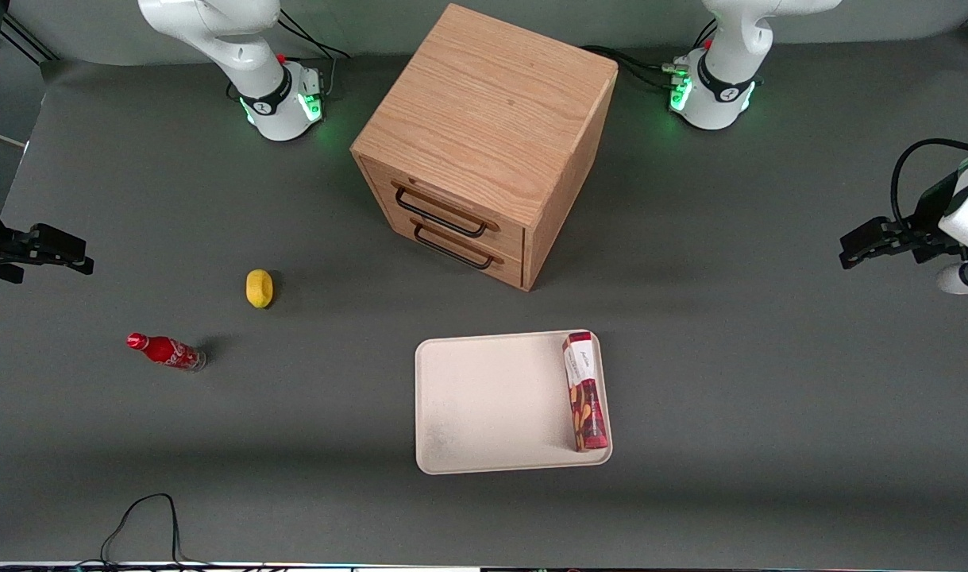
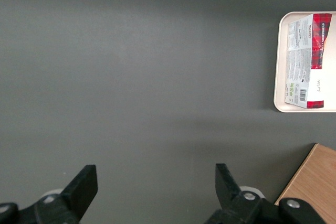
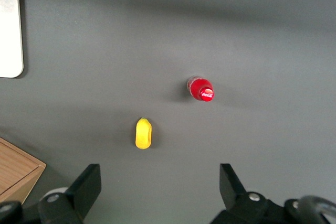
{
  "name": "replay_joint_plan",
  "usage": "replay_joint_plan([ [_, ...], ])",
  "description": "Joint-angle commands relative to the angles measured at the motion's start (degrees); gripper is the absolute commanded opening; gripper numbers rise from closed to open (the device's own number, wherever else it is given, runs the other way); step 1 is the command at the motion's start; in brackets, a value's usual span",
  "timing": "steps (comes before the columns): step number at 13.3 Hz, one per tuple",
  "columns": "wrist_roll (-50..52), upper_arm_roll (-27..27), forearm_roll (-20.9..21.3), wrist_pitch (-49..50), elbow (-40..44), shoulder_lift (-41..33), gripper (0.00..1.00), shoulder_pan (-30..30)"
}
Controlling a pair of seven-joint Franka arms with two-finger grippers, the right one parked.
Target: Place red cookie box on tray
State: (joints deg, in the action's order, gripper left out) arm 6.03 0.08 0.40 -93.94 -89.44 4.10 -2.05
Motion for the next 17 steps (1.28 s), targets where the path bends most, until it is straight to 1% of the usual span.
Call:
replay_joint_plan([
  [1, -0.58, 0.89, -0.83, 0.95, -0.30, -0.50, 1.00, -1.02],
  [4, -0.66, 0.54, -0.83, 0.95, -0.12, -0.50, 1.00, -0.85],
  [7, -0.75, -0.95, -1.45, 0.51, -0.12, 0.20, 1.00, 0.99],
  [17, -1.02, -1.31, -1.36, 1.38, 0.05, 0.20, 1.00, 1.35],
])
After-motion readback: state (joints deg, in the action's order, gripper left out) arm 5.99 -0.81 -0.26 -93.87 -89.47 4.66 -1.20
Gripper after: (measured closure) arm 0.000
